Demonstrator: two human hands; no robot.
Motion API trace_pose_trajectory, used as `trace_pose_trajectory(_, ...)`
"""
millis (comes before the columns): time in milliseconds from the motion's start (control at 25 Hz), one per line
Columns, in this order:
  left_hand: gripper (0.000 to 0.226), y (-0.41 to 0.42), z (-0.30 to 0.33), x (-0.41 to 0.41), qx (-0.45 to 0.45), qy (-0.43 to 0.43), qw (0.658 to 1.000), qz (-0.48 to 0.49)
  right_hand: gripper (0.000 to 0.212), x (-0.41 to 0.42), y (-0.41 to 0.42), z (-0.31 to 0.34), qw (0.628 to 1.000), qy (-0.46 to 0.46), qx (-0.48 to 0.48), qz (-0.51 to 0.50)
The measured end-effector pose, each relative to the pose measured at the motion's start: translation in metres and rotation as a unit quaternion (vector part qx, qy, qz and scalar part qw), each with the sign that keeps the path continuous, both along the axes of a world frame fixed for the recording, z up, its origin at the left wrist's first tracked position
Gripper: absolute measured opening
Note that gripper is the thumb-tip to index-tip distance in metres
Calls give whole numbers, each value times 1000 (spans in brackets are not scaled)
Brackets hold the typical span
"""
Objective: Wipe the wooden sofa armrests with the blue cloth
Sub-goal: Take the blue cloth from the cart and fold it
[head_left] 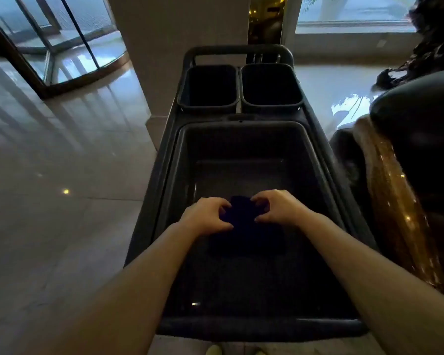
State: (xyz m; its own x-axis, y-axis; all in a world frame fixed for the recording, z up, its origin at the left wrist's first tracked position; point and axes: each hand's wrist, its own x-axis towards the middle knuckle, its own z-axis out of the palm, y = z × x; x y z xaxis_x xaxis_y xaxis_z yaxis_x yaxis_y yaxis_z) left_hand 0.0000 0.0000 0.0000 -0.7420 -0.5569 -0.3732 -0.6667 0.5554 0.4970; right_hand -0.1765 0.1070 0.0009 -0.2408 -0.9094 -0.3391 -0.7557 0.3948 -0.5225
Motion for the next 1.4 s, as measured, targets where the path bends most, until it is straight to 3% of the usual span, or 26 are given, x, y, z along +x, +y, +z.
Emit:
trace_pose_trajectory(120, 61, 2, -23, -10, 32, -33, 999, 0, 61, -6, 3, -21, 999, 3, 38, -11)
trace_pose_trajectory(400, 66, 10, -77, -18, 7, -47, 999, 16, 59, -8, 11, -68, 995, 52, 79, 5)
trace_pose_trajectory(680, 37, 23, -100, -25, -51, -18, 993, 106, 24, 16, 23, -97, 992, 115, -9, -45)
trace_pose_trajectory(760, 28, 21, -94, -24, -26, -17, 992, 121, 22, 15, 24, -91, 995, 72, -2, -71)
trace_pose_trajectory(920, 22, 9, -60, -23, 26, 2, 994, 110, 22, 0, 27, -54, 989, -24, -10, -146)
trace_pose_trajectory(1200, 10, 0, 64, -48, -30, 127, 990, 51, 14, -26, 45, 66, 970, -19, -125, -210)
trace_pose_trajectory(1400, 10, 22, 143, -64, -53, 208, 977, -16, 16, -33, 85, 137, 949, 35, -211, -233)
